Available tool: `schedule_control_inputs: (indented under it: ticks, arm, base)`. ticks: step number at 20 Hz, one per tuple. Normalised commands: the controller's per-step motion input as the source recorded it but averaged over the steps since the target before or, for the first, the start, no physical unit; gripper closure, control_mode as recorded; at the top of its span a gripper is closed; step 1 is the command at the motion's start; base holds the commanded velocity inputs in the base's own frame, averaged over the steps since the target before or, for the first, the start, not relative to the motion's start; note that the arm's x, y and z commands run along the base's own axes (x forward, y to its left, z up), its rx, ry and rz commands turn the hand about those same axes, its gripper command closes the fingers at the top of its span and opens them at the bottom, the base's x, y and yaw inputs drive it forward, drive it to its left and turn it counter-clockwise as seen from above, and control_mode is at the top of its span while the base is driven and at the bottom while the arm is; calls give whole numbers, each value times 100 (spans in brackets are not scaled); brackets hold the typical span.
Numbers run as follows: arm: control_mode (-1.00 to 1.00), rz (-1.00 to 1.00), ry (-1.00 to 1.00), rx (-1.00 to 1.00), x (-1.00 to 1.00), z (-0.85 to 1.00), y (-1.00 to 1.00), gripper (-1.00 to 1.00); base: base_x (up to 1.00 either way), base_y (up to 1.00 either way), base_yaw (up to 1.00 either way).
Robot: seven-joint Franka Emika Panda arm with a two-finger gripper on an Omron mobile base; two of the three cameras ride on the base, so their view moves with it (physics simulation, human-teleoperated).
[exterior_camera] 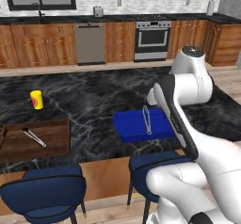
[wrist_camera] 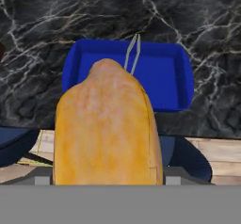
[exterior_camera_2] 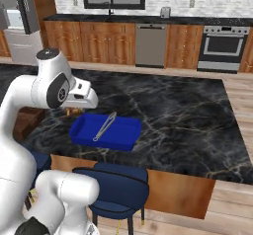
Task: Gather the bell peppers from the fridge and place them on a tray on the dining counter. Then gather the fish and chicken drumstick from the fridge and place them on the other tray.
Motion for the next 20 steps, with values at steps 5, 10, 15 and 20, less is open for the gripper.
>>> schedule_control_inputs:
  ticks: [5, 10, 15, 20]
  arm:
    - [-100, 0, -2, -1, 78, -76, 29, 100]
    - [-100, 0, -1, 0, 73, -49, 5, 100]
    - [-100, 0, 0, 0, 39, -47, 7, 100]
    - [-100, 0, 0, 0, 8, -47, 16, 100]
  base:
    - [0, 0, 0]
    - [0, 0, 0]
    - [0, 0, 0]
    - [0, 0, 0]
